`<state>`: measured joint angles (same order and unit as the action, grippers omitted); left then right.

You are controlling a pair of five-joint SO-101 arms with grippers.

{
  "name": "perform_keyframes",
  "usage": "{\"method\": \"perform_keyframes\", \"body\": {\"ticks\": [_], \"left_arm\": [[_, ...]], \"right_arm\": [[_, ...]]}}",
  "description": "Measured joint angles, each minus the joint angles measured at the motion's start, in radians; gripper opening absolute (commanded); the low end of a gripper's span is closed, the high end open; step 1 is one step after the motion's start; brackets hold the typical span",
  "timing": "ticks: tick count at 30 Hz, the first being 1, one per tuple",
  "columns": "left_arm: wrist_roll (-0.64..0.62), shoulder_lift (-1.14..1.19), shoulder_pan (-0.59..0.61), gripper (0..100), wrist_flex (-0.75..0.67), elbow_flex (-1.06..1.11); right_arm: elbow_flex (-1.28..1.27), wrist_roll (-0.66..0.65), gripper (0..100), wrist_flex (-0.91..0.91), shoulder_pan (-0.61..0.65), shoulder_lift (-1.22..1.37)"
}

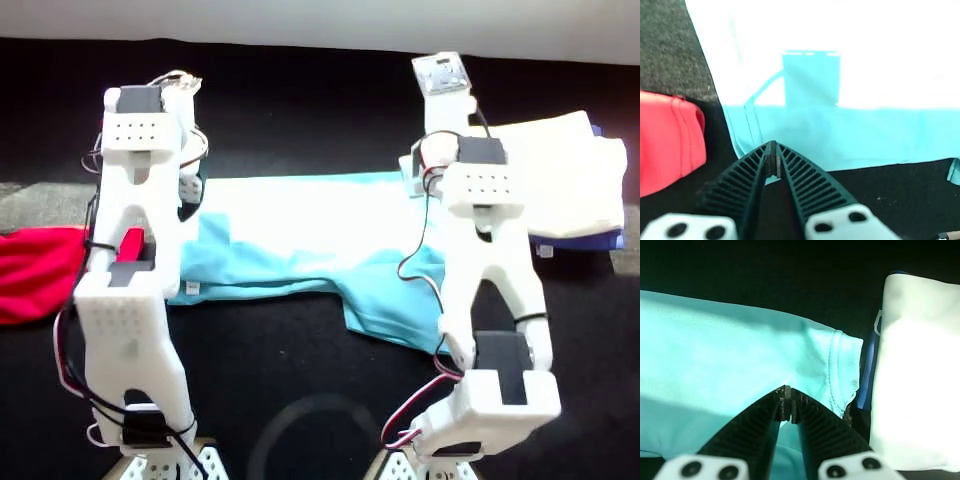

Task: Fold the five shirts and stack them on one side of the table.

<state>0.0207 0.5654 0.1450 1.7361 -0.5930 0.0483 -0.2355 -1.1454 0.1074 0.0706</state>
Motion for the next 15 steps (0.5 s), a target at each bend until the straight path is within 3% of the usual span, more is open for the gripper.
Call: {"method": "perform_keyframes", "body": {"ticks": [9,15], "left_arm": [[-0.100,-0.269,-0.008,1,-0.457,0.753],[-0.110,-0.328,-0.028,1,-0.569,0.930]], "right_arm": [[0.000,0.000,0.8,-0.163,0.095,-0.068],[0.000,0.000,0.8,-0.267,0.190,-0.068]]}}
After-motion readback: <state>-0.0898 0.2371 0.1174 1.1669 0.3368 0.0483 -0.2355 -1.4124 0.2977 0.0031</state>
